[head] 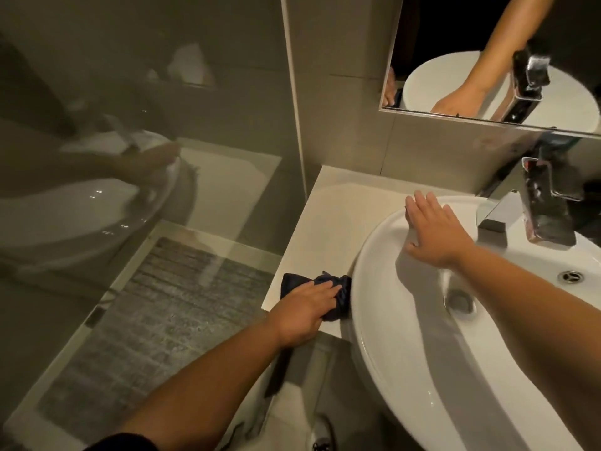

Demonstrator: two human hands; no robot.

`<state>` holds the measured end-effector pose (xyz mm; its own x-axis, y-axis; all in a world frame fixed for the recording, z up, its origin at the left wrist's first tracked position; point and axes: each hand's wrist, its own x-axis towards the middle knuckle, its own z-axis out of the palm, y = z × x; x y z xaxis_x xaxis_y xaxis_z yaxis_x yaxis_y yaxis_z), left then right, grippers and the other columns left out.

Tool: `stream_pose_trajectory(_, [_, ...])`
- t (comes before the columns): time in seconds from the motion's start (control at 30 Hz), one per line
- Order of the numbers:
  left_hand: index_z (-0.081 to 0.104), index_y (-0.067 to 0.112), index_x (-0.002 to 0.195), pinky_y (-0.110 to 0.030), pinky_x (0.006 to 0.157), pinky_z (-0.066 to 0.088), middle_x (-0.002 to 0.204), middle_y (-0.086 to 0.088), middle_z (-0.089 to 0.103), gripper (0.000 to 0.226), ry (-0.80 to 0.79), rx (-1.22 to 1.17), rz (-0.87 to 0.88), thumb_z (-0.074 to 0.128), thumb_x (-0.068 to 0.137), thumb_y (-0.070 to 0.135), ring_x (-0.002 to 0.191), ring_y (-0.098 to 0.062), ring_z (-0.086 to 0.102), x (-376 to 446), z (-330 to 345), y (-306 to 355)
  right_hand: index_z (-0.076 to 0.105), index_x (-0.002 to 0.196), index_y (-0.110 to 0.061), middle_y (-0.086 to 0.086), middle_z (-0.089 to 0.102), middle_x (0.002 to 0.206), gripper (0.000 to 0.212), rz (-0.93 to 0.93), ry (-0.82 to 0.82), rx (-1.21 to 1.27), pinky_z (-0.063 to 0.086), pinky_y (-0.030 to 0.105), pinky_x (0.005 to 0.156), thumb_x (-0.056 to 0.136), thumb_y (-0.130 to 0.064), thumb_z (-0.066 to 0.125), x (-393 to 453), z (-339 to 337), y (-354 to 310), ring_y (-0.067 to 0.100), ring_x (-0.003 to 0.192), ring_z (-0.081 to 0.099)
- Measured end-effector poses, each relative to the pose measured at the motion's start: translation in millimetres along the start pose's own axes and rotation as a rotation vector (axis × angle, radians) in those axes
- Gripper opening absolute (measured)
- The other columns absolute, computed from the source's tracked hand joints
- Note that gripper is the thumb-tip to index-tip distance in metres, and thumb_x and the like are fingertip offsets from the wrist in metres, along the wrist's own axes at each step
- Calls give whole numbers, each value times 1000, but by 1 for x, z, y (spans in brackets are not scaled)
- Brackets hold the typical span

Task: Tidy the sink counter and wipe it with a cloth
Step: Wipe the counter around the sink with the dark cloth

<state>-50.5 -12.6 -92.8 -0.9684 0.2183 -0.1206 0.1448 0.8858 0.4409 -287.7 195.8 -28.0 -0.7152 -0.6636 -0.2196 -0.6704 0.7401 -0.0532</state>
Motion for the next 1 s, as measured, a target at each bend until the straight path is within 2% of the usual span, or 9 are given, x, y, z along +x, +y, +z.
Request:
stream_pose_trajectory(0.2, [57, 8, 128, -44, 117, 22, 149, -8, 42, 49, 8, 16, -63, 43, 81, 7, 140, -26, 33, -32, 12, 28, 0, 150, -12, 10, -5, 161, 93, -20, -22, 79, 8, 50, 118, 83, -34, 60, -29, -11, -14, 29, 148, -1])
stream_pose_trajectory(0.3, [55, 8, 131, -39, 117, 21, 149, -7, 42, 47, -33, 29, -76, 48, 84, 7, 139, -25, 34, -41, 1, 46, 20, 148, -9, 13, 11, 160, 74, -28, 30, 115, 17, 45, 117, 88, -34, 54, -61, -3, -21, 30, 146, 12])
stream_pose_trajectory(0.4, [61, 7, 122, -42, 107, 37, 136, -12, 54, 44, -102, 14, -87, 43, 81, 11, 126, -29, 47, -48, -14, 61, 48, 137, -11, 14, 33, 152, 50, -18, 44, 195, 30, 40, 111, 91, -33, 51, -99, 5, -26, 30, 138, 33])
stream_pose_trajectory(0.57, [63, 19, 104, -35, 83, 48, 111, -8, 67, 31, -270, -232, -334, 42, 81, 21, 99, -26, 60, -66, -29, 83, 67, 111, -17, -1, 63, 123, 28, 36, -115, 383, 43, 25, 90, 91, -31, 55, -167, 7, -41, 15, 108, 60])
stream_pose_trajectory(0.63, [65, 16, 91, -38, 82, 51, 97, -6, 69, 23, -239, -437, -421, 44, 80, 18, 90, -23, 63, -67, -40, 95, 71, 95, -13, 0, 71, 100, 25, 110, -190, 552, 47, 26, 76, 90, -31, 55, -189, 2, -51, 18, 89, 66])
stream_pose_trajectory(0.7, [63, 22, 79, -39, 80, 52, 86, -1, 68, 19, -174, -544, -452, 45, 80, 17, 81, -18, 64, -63, -57, 112, 70, 84, -7, 4, 72, 85, 32, 234, -248, 862, 51, 29, 69, 90, -34, 53, -209, -8, -63, 24, 78, 68])
stream_pose_trajectory(0.77, [61, 27, 80, -35, 76, 52, 85, 1, 66, 21, -140, -517, -421, 45, 82, 15, 80, -16, 63, -56, -75, 132, 68, 92, -10, 7, 73, 89, 39, 377, -343, 1156, 56, 31, 70, 94, -43, 48, -222, -21, -75, 23, 76, 68])
stream_pose_trajectory(0.87, [62, 29, 105, -34, 78, 52, 101, 2, 68, 29, -64, -249, -249, 43, 85, 19, 88, -20, 62, -46, -95, 161, 59, 113, -10, 16, 70, 94, 50, 517, -455, 1619, 54, 33, 66, 94, -54, 43, -225, -41, -89, 25, 77, 64])
stream_pose_trajectory(1.0, [45, 40, 125, -38, 84, 54, 117, 6, 65, 43, 116, 67, 63, 51, 85, 25, 98, -20, 62, -28, -106, 184, 64, 111, -8, 16, 71, 105, 47, 527, -279, 1865, 54, 37, 76, 95, -49, 46, -218, -68, -92, 26, 89, 69])
